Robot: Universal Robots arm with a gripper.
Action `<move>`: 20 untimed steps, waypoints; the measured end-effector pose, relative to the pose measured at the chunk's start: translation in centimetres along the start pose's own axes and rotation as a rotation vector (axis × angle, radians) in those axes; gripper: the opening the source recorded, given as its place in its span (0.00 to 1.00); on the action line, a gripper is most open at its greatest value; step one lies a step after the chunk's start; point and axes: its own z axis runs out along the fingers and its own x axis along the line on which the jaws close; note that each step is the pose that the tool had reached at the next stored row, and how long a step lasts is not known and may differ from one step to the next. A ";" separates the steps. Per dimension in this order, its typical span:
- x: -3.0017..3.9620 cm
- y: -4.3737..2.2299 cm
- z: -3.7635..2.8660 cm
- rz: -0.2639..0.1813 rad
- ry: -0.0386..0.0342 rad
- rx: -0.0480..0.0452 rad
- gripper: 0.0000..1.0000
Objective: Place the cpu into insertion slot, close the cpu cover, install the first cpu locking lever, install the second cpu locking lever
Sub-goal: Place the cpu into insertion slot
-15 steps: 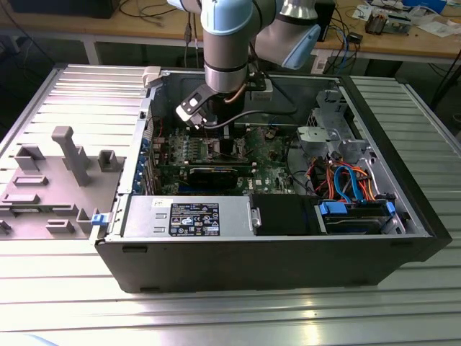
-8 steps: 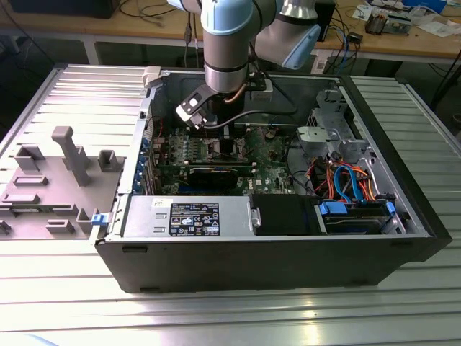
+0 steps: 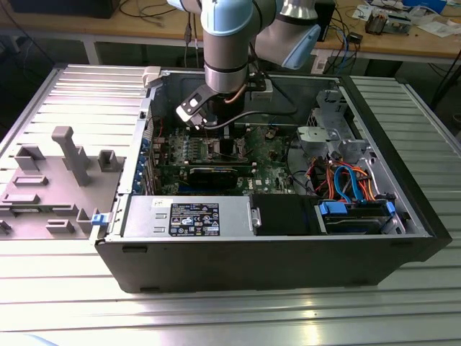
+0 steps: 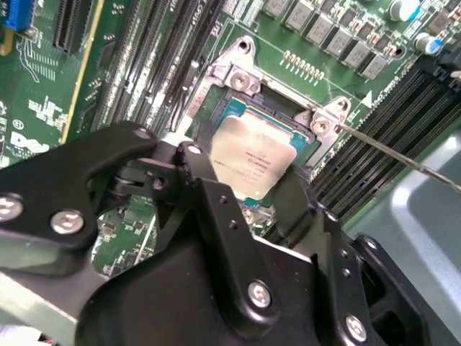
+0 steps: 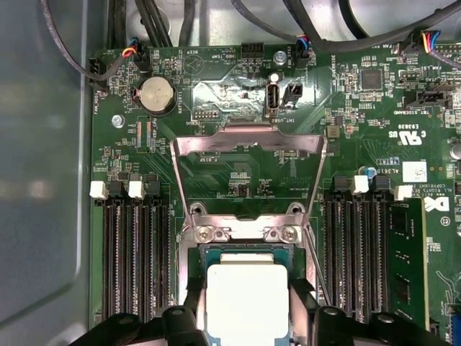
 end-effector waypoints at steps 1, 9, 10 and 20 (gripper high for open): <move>-0.01 -0.01 -0.02 0.000 -0.0006 0.0004 0.62; -0.01 -0.01 -0.02 0.000 -0.0006 0.0004 0.62; -0.01 -0.01 -0.02 0.000 -0.0006 0.0004 0.62; 0.01 0.02 -0.59 0.000 -0.0005 0.0010 0.62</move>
